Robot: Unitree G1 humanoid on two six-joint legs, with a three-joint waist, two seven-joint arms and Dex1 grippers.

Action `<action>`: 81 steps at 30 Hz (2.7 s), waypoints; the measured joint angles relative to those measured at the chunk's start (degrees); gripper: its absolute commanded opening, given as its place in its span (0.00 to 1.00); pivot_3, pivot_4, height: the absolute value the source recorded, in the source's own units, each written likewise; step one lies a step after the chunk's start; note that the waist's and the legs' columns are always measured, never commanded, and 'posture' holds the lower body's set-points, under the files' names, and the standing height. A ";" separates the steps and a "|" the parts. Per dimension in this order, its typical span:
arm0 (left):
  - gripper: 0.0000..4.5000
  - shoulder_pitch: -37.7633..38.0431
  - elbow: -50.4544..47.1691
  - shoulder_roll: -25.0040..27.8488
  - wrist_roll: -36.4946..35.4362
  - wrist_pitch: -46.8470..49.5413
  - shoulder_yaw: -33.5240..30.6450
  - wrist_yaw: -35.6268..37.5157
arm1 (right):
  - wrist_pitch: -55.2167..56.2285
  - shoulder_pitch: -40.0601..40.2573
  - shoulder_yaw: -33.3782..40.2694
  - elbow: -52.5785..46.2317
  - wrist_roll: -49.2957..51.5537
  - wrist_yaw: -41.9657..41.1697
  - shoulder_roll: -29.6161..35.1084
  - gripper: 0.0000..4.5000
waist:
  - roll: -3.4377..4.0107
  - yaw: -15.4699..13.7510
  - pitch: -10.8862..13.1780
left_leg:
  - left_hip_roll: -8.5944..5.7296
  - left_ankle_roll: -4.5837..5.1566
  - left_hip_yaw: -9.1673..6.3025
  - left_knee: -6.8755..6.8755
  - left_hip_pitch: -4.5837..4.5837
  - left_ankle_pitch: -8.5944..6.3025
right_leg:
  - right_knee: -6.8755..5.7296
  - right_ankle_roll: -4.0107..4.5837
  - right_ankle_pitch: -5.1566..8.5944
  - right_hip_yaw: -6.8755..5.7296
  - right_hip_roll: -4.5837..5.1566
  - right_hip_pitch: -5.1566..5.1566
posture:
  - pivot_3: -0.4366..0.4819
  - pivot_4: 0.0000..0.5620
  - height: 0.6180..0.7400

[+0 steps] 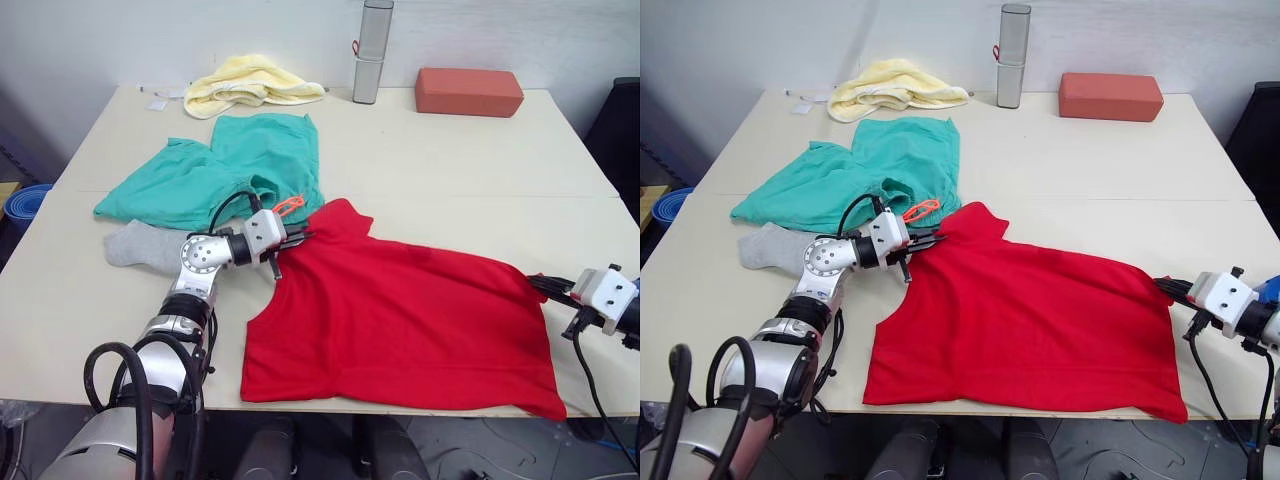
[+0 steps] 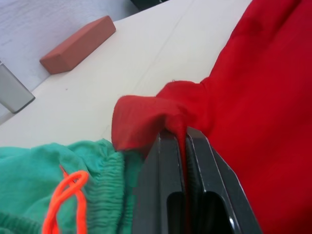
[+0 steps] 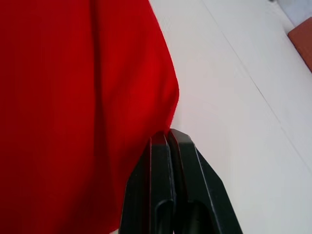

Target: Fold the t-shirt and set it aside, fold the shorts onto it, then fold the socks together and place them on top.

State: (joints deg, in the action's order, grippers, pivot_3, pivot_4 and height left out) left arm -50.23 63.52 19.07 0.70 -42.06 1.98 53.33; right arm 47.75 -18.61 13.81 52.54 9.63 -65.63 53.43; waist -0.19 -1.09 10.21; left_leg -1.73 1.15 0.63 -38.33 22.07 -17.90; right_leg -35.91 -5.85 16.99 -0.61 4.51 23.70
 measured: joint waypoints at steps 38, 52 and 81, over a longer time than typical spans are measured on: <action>0.78 9.22 -9.33 6.58 -8.17 6.03 -0.56 13.77 | 5.84 13.25 -5.25 -4.49 6.50 -0.26 4.09 0.59 | -0.03 1.08 -0.04 | 0.25 0.23 0.41 0.18 -0.81 -0.20 | 0.05 0.00 0.00 0.91 -0.07 -0.62 | 0.48 0.27 1.00; 1.00 3.00 -28.55 9.82 -20.71 73.54 -3.00 10.40 | -43.33 23.69 5.24 -39.82 27.03 -3.49 7.41 1.00 | -0.02 0.86 -0.04 | 0.25 0.18 0.11 0.06 -0.77 -0.28 | 0.08 0.02 0.01 0.74 -0.05 -0.75 | 0.48 0.27 1.00; 0.59 -18.67 4.97 -5.63 -12.48 77.30 -4.39 -5.37 | -56.61 18.67 6.88 -48.25 24.30 -0.90 -0.23 1.00 | -0.12 -0.42 -0.01 | 0.07 0.14 0.31 0.05 -0.62 -0.25 | -0.01 -0.04 -0.02 0.74 -0.06 -0.43 | 0.48 0.27 1.00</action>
State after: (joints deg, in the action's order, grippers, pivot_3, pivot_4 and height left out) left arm -68.90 68.49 13.44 -11.78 35.24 -2.42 47.96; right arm -8.87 0.05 20.69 4.29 33.94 -66.53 53.20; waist -0.31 -1.51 10.21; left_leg -1.66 1.29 0.95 -38.28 21.45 -18.15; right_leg -35.92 -5.89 16.97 0.12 4.45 23.27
